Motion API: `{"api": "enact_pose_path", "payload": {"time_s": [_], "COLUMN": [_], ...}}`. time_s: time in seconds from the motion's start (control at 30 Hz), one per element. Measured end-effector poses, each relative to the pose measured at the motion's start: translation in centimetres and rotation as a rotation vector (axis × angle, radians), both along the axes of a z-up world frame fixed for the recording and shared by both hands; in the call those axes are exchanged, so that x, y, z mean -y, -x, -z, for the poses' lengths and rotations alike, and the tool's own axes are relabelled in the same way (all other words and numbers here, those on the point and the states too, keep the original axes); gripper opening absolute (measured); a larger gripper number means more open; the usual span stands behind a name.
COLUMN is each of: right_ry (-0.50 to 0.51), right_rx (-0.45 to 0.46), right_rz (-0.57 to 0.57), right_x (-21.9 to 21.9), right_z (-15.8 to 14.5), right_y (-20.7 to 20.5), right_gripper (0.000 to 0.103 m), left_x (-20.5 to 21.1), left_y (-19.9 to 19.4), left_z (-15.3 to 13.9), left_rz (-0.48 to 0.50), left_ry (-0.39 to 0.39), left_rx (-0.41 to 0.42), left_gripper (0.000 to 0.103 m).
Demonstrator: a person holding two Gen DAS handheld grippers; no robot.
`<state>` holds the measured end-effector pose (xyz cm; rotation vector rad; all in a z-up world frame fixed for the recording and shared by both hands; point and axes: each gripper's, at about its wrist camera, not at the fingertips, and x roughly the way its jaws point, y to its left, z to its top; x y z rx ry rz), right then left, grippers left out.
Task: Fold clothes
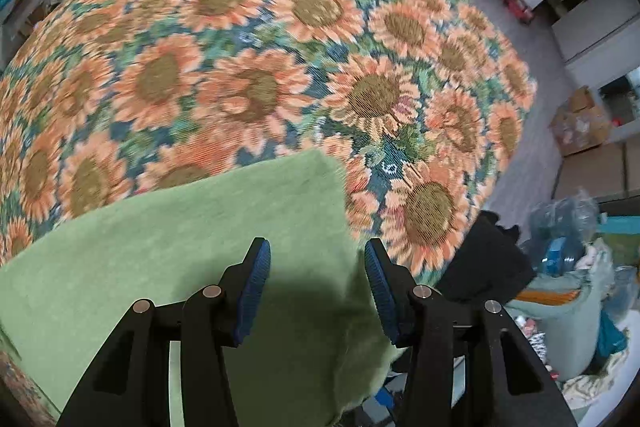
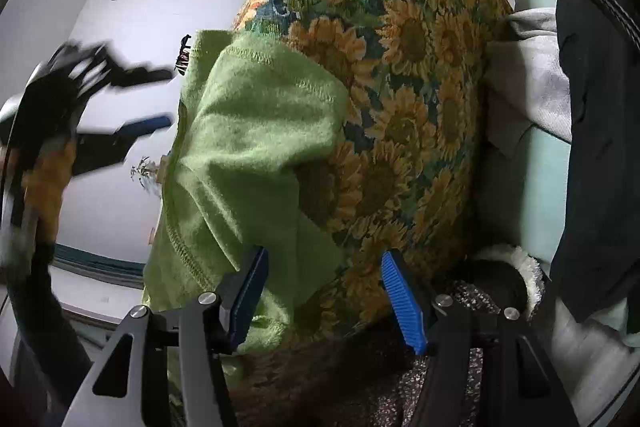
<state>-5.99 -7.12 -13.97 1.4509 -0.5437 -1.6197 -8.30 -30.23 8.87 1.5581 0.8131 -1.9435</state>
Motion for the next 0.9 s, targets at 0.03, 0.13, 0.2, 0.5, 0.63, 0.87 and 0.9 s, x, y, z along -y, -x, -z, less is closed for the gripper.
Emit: {"api": "enact_pose_path", "payload": {"time_s": [0.03, 0.13, 0.2, 0.5, 0.63, 0.87, 0.9], "right_ry": [0.006, 0.014, 0.018, 0.060, 0.095, 0.209, 0.232], "right_rx": [-0.004, -0.029, -0.043, -0.063, -0.050, 0.058, 0.079], "right_rz": [-0.004, -0.013, -0.019, -0.070, -0.102, -0.090, -0.095], "right_x": [-0.1, -0.8, -1.3, -1.3, -0.2, 1.4, 1.2], "right_z": [0.0, -0.3, -0.5, -0.9, -0.9, 0.9, 1.0], "right_y": [0.0, 0.0, 0.0, -1.0, -1.5, -0.7, -0.7], "right_gripper": [0.065, 0.068, 0.069, 0.070, 0.073, 0.067, 0.056], "left_x": [-0.3, -1.4, -2.0, -0.4, 0.3, 0.5, 0.5], "left_y": [0.6, 1.7, 1.7, -2.8, -3.8, -4.9, -5.0], "left_z": [0.4, 1.3, 1.3, 0.8, 0.9, 0.9, 0.7], "left_rz": [0.011, 0.065, 0.111, 0.093, 0.074, 0.061, 0.062], "left_ry": [0.009, 0.042, 0.067, -0.019, -0.079, -0.115, -0.120], "left_rx": [0.018, 0.058, 0.053, -0.057, -0.102, -0.183, -0.195], "left_gripper": [0.050, 0.057, 0.057, 0.005, 0.005, 0.005, 0.005]}}
